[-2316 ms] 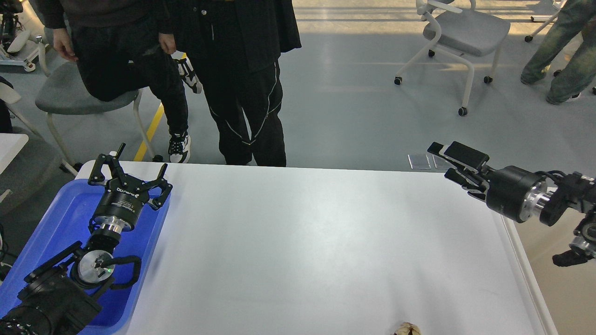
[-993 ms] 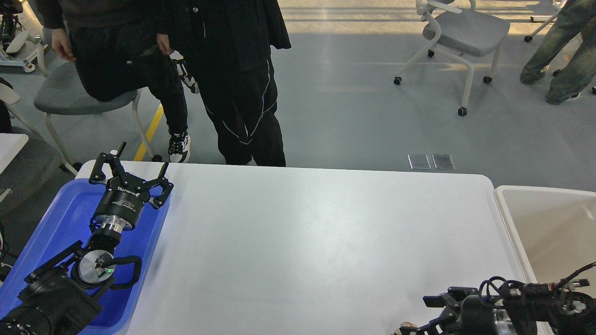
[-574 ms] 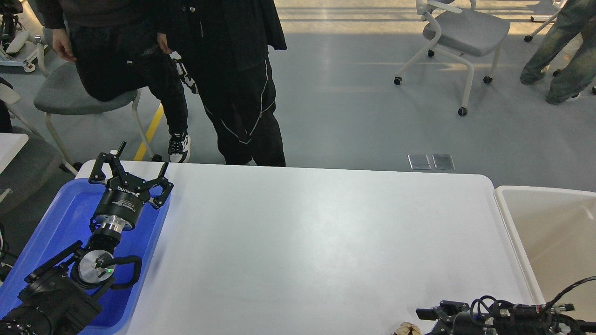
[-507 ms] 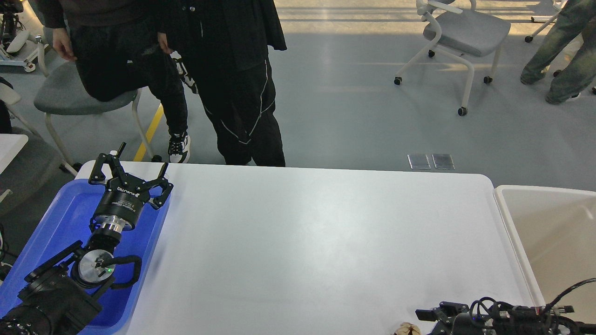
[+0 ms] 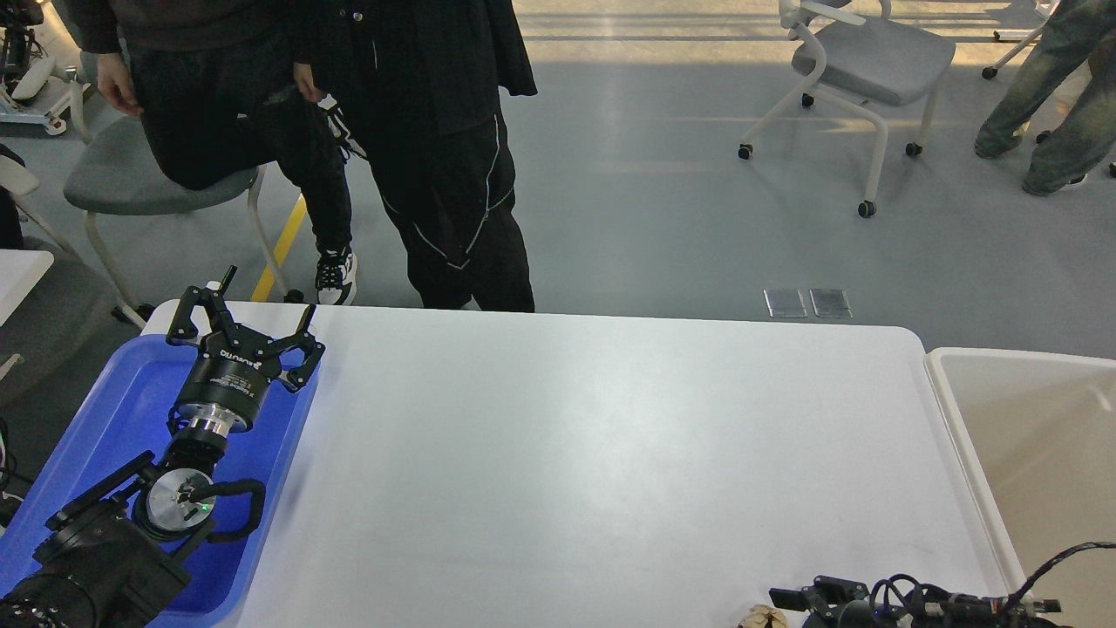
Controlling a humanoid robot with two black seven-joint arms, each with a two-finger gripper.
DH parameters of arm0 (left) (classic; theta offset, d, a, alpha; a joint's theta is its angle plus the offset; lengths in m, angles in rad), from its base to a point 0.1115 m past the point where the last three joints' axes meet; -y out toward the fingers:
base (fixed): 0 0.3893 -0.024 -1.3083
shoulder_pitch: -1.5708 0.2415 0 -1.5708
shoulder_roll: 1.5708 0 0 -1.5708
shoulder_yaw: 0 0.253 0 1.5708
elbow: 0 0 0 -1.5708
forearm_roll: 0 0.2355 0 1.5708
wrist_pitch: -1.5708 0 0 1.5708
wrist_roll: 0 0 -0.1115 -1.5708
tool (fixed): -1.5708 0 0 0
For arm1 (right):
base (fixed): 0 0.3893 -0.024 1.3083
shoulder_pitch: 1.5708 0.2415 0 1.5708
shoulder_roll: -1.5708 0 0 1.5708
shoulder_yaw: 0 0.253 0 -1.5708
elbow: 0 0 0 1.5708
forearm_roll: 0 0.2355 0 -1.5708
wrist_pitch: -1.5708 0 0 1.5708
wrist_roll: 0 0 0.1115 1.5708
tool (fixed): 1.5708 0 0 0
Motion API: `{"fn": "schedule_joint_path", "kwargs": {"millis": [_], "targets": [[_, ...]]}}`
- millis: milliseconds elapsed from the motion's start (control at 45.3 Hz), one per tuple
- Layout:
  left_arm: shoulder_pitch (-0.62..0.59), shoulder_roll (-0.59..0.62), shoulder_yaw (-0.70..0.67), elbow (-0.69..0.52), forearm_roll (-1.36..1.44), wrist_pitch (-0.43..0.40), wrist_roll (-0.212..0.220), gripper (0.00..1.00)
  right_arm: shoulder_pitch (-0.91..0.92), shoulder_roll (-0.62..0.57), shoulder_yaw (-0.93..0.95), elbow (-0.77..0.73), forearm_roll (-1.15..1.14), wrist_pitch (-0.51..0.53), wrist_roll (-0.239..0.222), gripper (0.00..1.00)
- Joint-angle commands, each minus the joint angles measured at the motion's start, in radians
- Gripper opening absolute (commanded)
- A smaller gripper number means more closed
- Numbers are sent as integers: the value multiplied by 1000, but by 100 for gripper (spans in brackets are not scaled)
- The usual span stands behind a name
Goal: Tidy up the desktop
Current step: 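Close the right gripper on the crumpled tan paper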
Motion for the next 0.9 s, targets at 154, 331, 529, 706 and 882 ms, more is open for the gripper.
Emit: {"fn": "schedule_joint_path", "kwargs": {"millis": [154,331,529,706,882], "targets": [[0,0,1,0,0,0,0,100,-42,10,-12,-70,-41,-94,33,28],[0,0,1,0,0,0,0,100,-45,8,-15,-82,-35,-92,33,0],[0,0,0,0,0,0,0,100,-37,10,-12,-75,-24,-91,31,0],[0,0,1,0,0,0,0,100,-26,-15,8,-50,-9,-92,39,0],[0,0,1,0,0,0,0,100,27,-93,9,25,51,-81,39,0]]}}
